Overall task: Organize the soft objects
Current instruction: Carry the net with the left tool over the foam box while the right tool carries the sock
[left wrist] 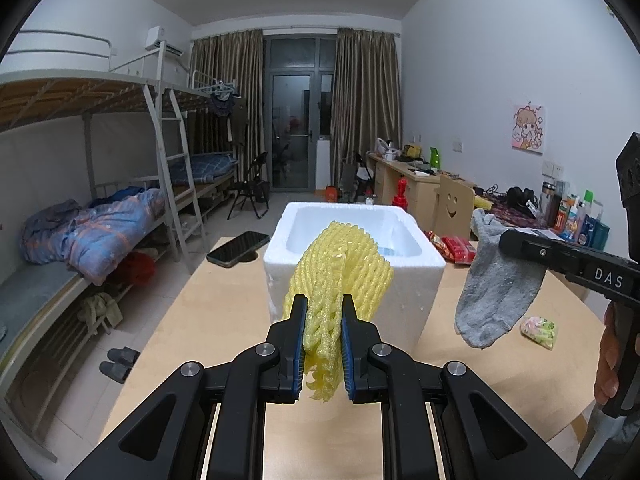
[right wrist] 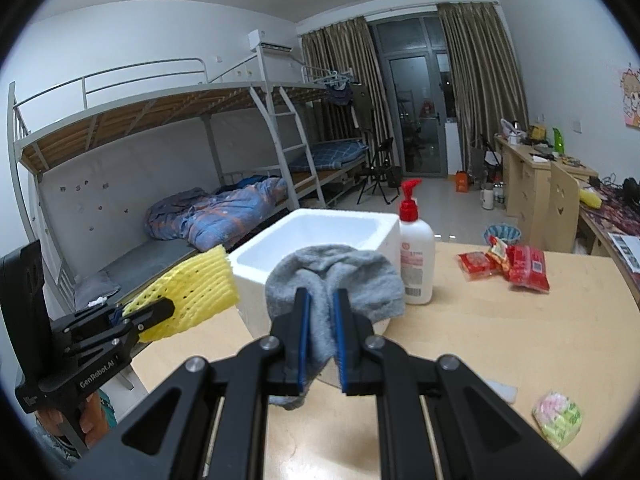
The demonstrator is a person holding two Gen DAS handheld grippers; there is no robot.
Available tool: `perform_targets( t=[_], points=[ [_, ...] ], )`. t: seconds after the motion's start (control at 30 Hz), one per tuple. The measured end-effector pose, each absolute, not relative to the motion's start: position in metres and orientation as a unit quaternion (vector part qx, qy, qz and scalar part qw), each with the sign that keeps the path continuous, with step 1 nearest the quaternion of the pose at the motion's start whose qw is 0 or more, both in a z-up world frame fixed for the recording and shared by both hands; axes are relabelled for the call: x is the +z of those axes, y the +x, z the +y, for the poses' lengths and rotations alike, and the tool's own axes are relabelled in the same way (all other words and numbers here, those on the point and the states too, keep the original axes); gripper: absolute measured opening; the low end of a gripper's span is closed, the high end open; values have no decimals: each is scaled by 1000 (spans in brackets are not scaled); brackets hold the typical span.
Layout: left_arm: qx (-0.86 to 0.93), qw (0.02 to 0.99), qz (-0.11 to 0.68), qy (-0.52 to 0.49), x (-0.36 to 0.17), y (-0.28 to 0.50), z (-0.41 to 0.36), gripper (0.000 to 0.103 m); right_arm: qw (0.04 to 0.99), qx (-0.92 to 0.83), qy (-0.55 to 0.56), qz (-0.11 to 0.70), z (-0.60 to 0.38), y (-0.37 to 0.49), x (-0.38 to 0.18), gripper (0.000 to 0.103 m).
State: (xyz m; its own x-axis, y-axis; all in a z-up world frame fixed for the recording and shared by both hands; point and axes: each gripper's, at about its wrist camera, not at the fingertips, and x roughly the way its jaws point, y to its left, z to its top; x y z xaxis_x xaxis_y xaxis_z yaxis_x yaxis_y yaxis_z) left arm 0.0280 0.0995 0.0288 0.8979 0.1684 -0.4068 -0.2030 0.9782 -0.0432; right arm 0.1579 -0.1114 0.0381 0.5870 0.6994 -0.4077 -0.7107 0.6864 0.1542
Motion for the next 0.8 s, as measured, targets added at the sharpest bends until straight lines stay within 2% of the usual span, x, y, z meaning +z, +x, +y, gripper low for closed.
perform_targets(
  t=[0.8],
  points=[
    [79, 972, 219, -41, 70, 82, 119, 16, 886, 415, -50, 201, -69, 195, 77, 14]
  ],
)
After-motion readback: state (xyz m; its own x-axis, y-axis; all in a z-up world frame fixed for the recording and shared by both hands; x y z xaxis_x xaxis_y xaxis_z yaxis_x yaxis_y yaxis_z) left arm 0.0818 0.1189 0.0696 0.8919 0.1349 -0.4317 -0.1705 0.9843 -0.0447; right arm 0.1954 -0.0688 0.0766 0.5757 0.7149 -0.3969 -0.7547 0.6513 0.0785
